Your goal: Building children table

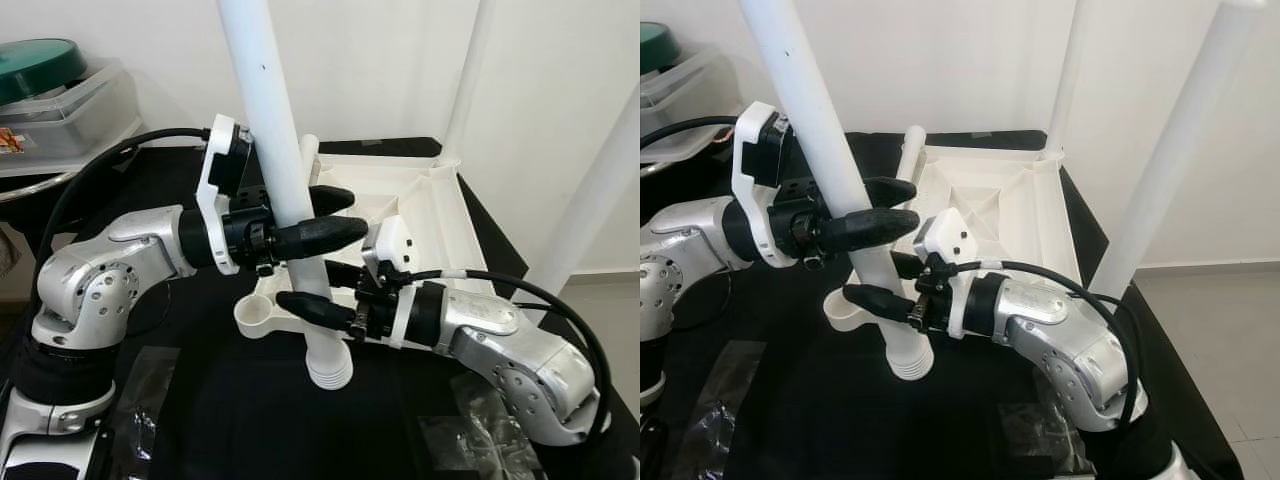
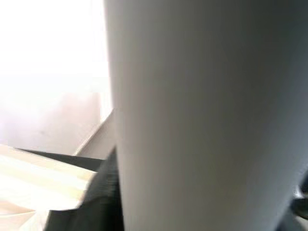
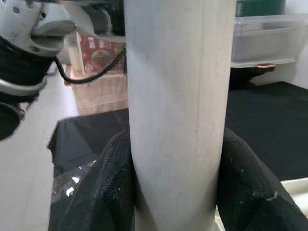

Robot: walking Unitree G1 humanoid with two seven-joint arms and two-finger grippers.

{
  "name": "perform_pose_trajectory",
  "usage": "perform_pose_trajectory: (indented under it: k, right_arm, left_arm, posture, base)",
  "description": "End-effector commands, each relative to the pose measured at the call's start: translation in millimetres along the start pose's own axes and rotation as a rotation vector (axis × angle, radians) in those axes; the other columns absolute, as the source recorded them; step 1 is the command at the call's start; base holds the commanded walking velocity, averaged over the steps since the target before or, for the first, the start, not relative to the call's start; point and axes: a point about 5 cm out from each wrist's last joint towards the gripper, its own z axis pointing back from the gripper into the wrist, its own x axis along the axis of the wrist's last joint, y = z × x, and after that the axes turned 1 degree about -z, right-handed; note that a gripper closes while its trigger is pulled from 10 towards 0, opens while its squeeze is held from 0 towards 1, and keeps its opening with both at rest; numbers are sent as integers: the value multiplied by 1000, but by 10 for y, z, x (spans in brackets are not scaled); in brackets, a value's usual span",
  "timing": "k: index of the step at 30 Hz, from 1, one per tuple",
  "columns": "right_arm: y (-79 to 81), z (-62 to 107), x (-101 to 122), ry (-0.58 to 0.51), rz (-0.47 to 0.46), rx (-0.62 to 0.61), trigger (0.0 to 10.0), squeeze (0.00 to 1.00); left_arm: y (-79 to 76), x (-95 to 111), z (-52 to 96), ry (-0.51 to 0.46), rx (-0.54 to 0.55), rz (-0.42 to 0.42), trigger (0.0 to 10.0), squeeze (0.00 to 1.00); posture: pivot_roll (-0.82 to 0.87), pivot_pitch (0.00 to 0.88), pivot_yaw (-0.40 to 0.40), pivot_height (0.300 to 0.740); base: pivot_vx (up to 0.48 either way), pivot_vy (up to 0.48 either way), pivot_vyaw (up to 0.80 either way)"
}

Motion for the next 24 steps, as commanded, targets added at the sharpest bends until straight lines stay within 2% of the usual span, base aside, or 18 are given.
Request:
perform_pose_trajectory:
  k: [1,5,6,7,9,10,11,16,20,21,22,24]
  right_arm:
    - [7,-8,27,-12,20,-3,0,0]
    - [-2,-11,28,-18,22,-14,0,0]
    - [-20,-11,23,-18,17,-35,7569,0]
    - [-53,-6,25,-26,7,-52,10000,902]
    - [-61,-1,28,-30,2,-52,10000,902]
    - [-74,12,33,-32,-1,-46,10000,1000]
    - [-74,12,33,-32,-1,-46,10000,1000]
    - [-148,62,-32,47,63,-22,10000,1000]
    - [-209,32,-96,91,82,-53,10000,1000]
    - [-235,11,-141,120,87,-70,10000,808]
    - [-256,-23,-187,151,104,-84,10000,0]
    - [-266,-45,-216,169,117,-91,10000,0]
  left_arm:
    - [2,30,1,12,3,-16,0,0]
    - [22,40,2,5,14,-17,0,0]
    - [30,54,-3,-3,15,-19,0,0]
    - [48,86,-21,-14,12,-31,0,0]
    - [55,98,-30,-15,9,-39,0,0]
    - [62,117,-58,-15,-3,-46,0,0]
    - [62,117,-58,-15,-3,-46,0,0]
    - [84,268,-255,-29,-85,-86,0,0]
    - [73,312,-327,-28,-126,-100,0,0]
    - [64,321,-359,-23,-148,-102,0,0]
    - [54,323,-405,-20,-168,-102,0,0]
    - [49,322,-435,-17,-180,-102,0,0]
  posture:
    - [-60,26,-3,740]
    - [-60,25,-1,740]
    - [-60,24,-1,740]
    - [-57,21,-5,740]
    - [-57,21,-5,740]
    - [-51,20,-14,740]
    - [-51,20,-14,740]
    - [-48,10,-19,740]
    - [-48,8,-16,740]
    - [-47,6,-14,740]
    - [-47,4,-7,740]
    - [-47,4,-7,740]
  base:
    - [0,0,0]
    - [0,0,0]
    - [0,0,0]
    - [0,0,0]
    - [0,0,0]
    - [0,0,0]
    - [0,0,0]
    - [0,0,0]
    - [0,0,0]
    - [0,0,0]
    - [0,0,0]
    - [0,0,0]
